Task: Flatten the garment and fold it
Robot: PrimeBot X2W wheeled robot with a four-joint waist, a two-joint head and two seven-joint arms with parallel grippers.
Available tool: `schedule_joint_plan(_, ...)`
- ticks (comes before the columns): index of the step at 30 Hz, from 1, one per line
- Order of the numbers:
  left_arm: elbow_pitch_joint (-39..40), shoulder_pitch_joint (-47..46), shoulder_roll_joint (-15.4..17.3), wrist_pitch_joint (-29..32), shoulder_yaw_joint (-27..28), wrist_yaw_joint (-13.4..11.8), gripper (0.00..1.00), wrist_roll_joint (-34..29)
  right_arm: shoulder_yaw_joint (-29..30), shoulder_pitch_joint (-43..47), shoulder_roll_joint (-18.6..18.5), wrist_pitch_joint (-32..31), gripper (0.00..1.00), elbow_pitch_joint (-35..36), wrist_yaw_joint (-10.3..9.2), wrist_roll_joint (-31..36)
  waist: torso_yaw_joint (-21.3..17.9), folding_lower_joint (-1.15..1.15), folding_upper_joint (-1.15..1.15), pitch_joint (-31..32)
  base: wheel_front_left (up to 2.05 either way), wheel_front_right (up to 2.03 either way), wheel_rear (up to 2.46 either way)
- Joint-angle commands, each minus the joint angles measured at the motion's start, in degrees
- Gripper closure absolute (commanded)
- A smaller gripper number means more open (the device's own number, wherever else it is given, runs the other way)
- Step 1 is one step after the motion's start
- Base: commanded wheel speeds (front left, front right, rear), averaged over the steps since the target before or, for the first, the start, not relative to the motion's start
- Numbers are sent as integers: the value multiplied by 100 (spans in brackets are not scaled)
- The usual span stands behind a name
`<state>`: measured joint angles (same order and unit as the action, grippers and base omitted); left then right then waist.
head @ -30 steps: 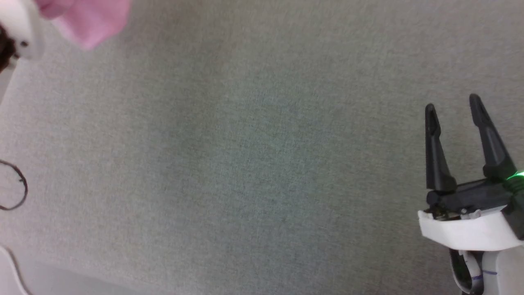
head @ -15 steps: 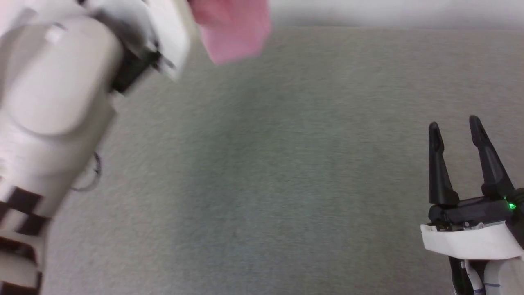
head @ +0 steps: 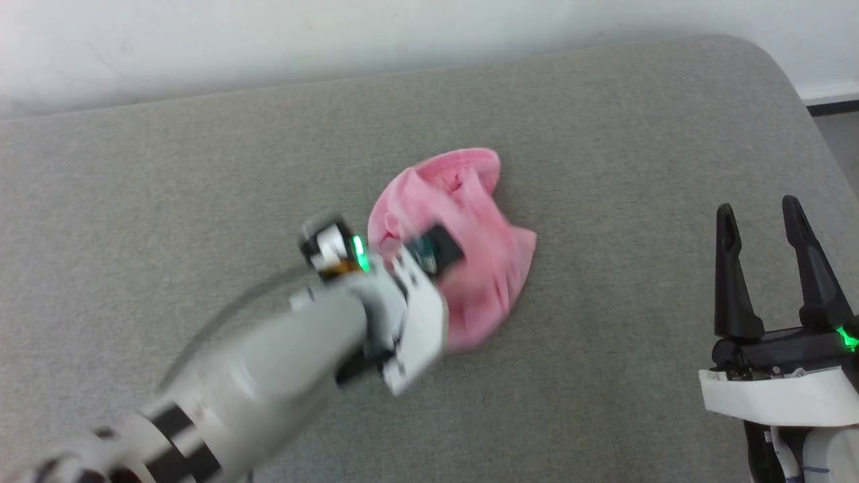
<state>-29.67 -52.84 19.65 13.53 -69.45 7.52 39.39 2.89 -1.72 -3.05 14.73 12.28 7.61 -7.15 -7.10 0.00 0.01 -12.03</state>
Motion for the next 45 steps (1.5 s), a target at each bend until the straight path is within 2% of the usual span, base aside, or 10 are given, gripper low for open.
schedule_joint_plan(1,-54,172,-40,-14,-85,-3,100,39,-8,42,17,27,0,2,-12,-36,-69,0,-1,-15,0,0,0)
schedule_joint_plan(10,-191,846,-390,208,-386,-3,100,63,55,49,17,27,0,-56,-12,27,154,0,-1,68,0,0,0)
schedule_joint_plan(12,-205,749,-420,-111,-367,-3,0,25,69,83,17,27,0,-72,-12,52,234,0,-1,153,0,0,0)
schedule_joint_plan(18,128,544,-497,-1299,62,-259,0,-108,162,278,17,27,0,-104,-12,79,461,0,-1,464,0,0,0)
schedule_joint_plan(22,693,605,-398,-2044,499,-639,0,-79,181,396,17,27,0,-113,-12,88,595,0,-1,609,0,0,0)
schedule_joint_plan(26,1094,760,-193,-2661,984,-1243,0,-187,159,453,17,27,0,-116,-12,87,691,0,-1,680,0,0,0)
schedule_joint_plan(31,1453,1267,19,-2844,1705,-1960,0,-350,137,480,17,27,0,-103,-12,89,750,0,-1,704,0,0,0)
schedule_joint_plan(38,2253,2487,181,-2851,3270,-2834,0,-1330,124,469,17,27,0,-87,-12,106,771,0,-1,656,0,0,0)
schedule_joint_plan(42,2489,3268,62,-2852,4015,-3008,0,-1769,100,477,17,27,0,-113,-12,127,759,0,-1,671,0,0,0)
schedule_joint_plan(45,2695,3787,-82,-2852,4456,-2904,0,-2105,100,493,17,27,0,-136,-12,141,747,0,-1,695,0,0,0)
